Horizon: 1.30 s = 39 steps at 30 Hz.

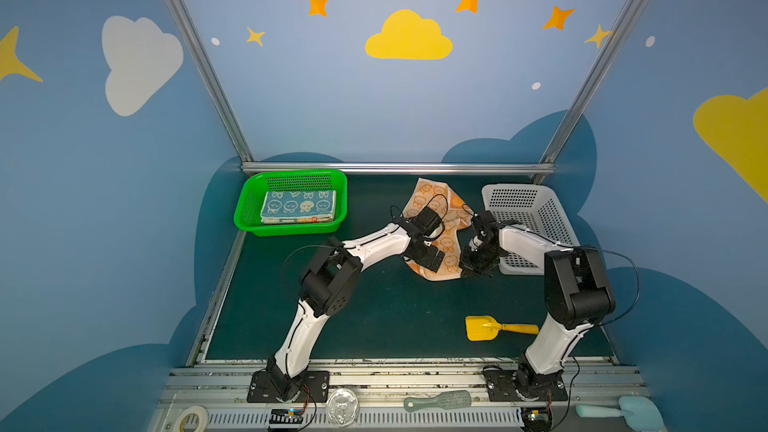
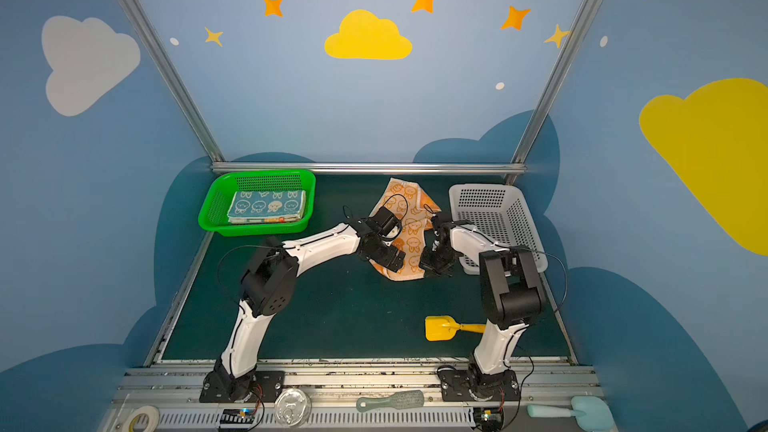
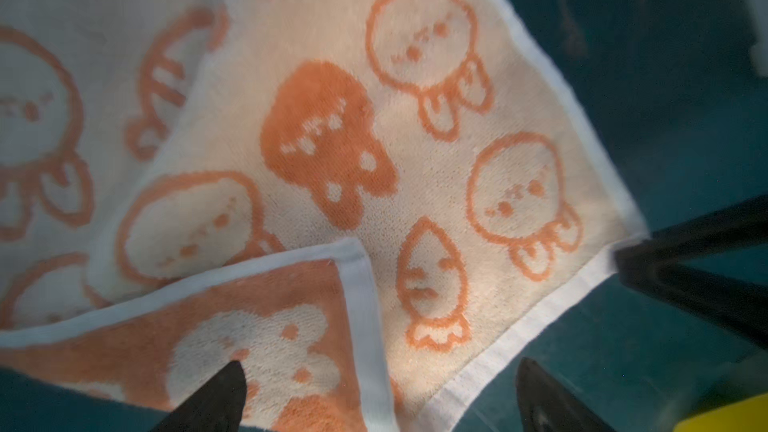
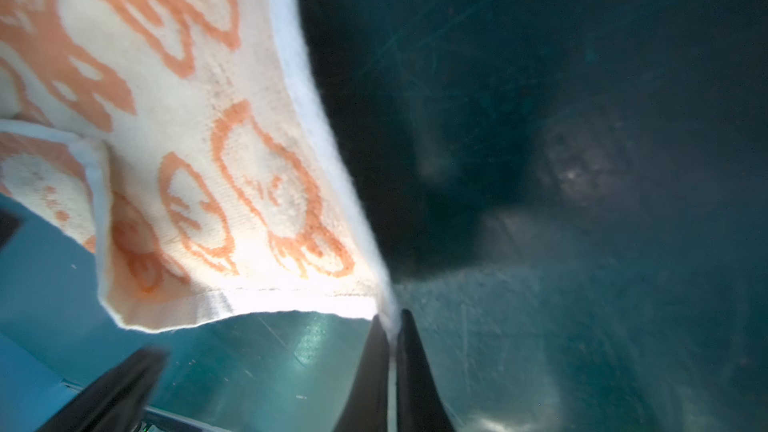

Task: Fold and stack the towels

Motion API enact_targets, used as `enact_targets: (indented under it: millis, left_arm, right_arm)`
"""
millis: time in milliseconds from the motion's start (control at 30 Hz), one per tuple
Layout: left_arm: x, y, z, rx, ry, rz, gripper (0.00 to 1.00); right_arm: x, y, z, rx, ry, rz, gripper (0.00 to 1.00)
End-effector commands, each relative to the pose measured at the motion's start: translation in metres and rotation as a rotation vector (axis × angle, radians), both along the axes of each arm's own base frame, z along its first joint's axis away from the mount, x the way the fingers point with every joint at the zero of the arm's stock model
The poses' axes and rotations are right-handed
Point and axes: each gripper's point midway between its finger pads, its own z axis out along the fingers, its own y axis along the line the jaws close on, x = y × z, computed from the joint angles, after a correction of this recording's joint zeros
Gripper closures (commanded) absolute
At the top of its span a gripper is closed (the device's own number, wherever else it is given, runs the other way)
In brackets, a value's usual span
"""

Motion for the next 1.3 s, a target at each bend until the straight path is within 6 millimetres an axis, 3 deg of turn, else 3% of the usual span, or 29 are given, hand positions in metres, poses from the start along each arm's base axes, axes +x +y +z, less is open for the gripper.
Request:
enact_targets:
  millis: [0, 300, 467, 533, 967, 1067, 1167, 1267]
  left_arm:
    - [0.004, 0.005, -0.008, 0.083, -0.018, -0.021, 0.01]
    - [0.027, 0.010, -0.018, 0.243, -0.139, -0.012, 0.12]
    - [0.033, 0.014, -0.022, 0.329, -0.177, -0.024, 0.29]
    - [0.034, 0.017, -0.024, 0.350, -0.181, -0.024, 0.32]
    - [0.040, 0.021, -0.019, 0.362, -0.208, -0.003, 0.82]
    - [0.046, 0.027, -0.007, 0.366, -0.230, 0.018, 0.96]
    - [0.055, 0.038, 0.017, 0.356, -0.271, 0.058, 0.97]
    - [0.068, 0.058, 0.055, 0.324, -0.322, 0.132, 0.97]
  right_arm:
    - [-0.005, -0.004, 0.008, 0.009, -0.012, 0.008, 1.00]
    - [-0.008, -0.007, 0.007, 0.026, -0.009, 0.000, 1.00]
    - [-0.008, -0.007, 0.006, 0.032, -0.011, -0.004, 1.00]
    - [-0.009, -0.008, 0.006, 0.035, -0.011, -0.005, 1.00]
    - [-0.008, -0.010, 0.010, 0.039, -0.016, -0.008, 1.00]
    - [-0.003, -0.010, 0.022, 0.041, -0.038, -0.006, 1.00]
    - [0.007, -0.010, 0.040, 0.041, -0.074, -0.002, 1.00]
    - [0.022, -0.006, 0.067, 0.052, -0.122, 0.004, 1.00]
